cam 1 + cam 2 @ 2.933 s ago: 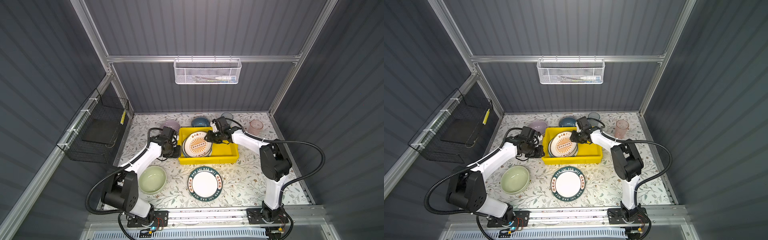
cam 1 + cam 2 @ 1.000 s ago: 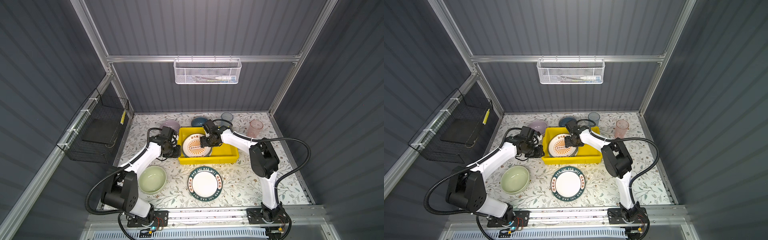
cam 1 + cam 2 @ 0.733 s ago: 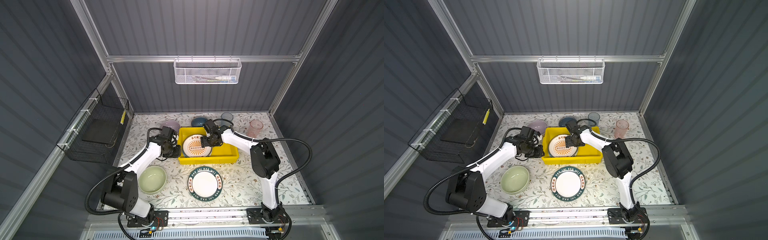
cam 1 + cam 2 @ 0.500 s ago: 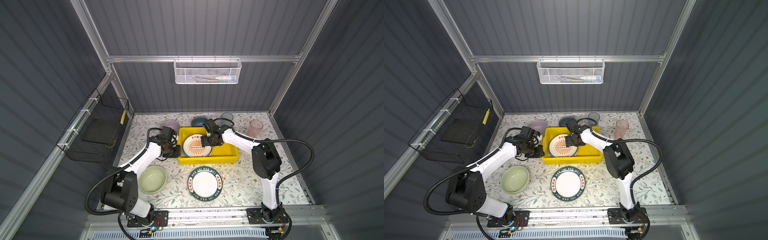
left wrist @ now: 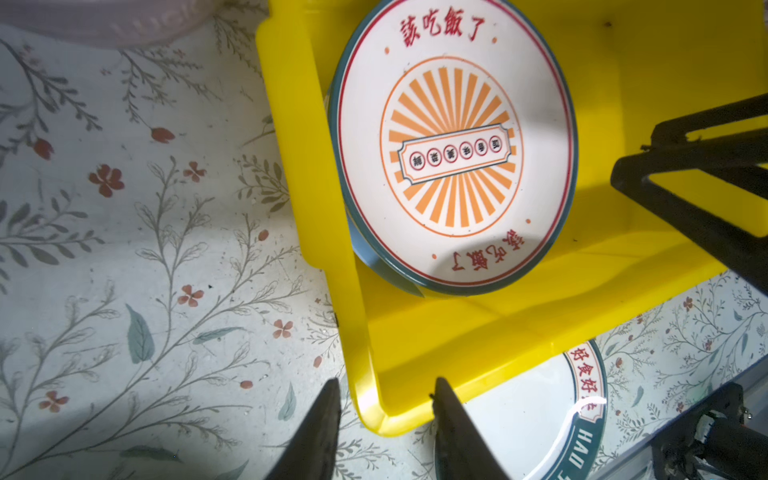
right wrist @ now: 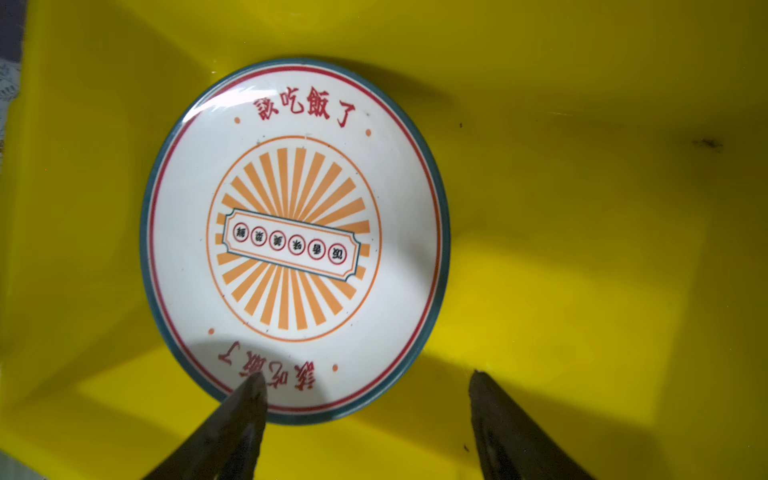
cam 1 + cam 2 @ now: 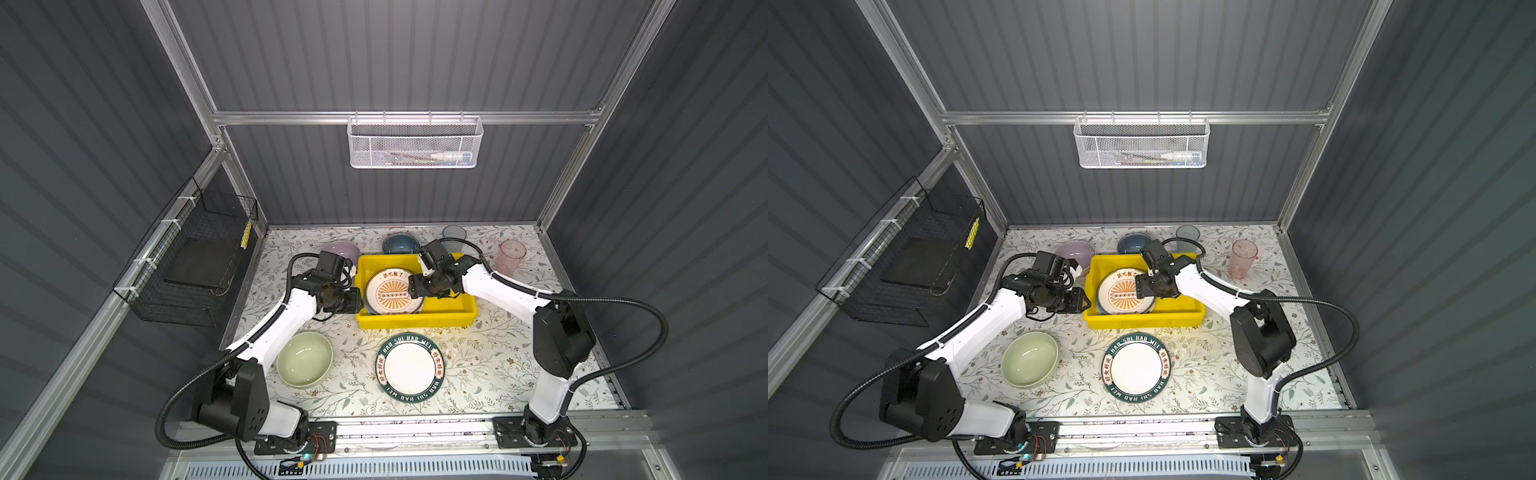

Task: Place the mixed dishes into the plastic bin
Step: 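Lower the sunburst plate into the bin and open the right gripper, then move both grippers down to the green-rimmed white plate on the table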

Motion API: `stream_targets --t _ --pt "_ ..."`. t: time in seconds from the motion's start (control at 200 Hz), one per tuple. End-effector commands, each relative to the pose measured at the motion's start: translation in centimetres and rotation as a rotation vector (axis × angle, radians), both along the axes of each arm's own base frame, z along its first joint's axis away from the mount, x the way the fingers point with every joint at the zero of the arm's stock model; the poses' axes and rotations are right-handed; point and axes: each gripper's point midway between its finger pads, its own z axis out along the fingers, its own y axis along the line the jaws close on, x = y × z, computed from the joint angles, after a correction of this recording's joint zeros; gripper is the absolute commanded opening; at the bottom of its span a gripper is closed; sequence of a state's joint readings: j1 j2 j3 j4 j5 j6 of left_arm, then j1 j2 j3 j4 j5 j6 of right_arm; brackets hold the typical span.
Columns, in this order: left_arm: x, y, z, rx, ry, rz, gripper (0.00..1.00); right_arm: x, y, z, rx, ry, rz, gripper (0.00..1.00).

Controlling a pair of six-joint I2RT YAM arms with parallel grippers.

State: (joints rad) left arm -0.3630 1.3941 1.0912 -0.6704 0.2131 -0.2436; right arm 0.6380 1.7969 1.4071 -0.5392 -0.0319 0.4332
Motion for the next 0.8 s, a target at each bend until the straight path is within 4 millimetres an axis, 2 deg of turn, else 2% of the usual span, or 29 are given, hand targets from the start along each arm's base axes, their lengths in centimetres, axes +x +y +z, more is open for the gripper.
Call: stream_targets --t 0.0,0.19,0.295,0.385,0.495,0.525,0.575,0.796 --pt "-1.1 -0.1 2.2 -0.039 -0.020 -0.023 0.44 -1.9 0.5 2.3 0.090 -0.026 0.046 0.77" --pt "-3.2 -0.6 4.0 -0.092 -0.009 -0.068 0.45 -5.4 -0.9 5.0 0.192 -0.077 0.060 0.77" --pt "-4.7 -1.1 4.6 -0.132 -0.008 -0.105 0.45 -7.6 -2.2 5.2 0.225 -0.083 0.057 0.76" --pt "-6.0 -1.3 4.5 -0.117 -0.014 -0.126 0.47 -9.4 -3.9 4.6 0.223 -0.074 0.025 0.76" --pt "-7.6 -1.5 3.8 -0.071 -0.009 -0.151 0.50 -11.6 -5.3 4.0 0.256 -0.069 0.014 0.75" --pt "-8.0 -1.6 3.5 -0.056 -0.002 -0.156 0.50 -12.2 -5.6 3.3 0.263 -0.056 0.006 0.75" --pt "-8.7 -1.9 3.0 -0.037 0.010 -0.161 0.50 -13.2 -6.1 3.5 0.302 -0.067 -0.001 0.74" --pt "-11.6 -3.2 -0.1 -0.066 0.085 -0.163 0.43 -16.2 -7.4 1.2 0.378 -0.022 -0.026 0.71"
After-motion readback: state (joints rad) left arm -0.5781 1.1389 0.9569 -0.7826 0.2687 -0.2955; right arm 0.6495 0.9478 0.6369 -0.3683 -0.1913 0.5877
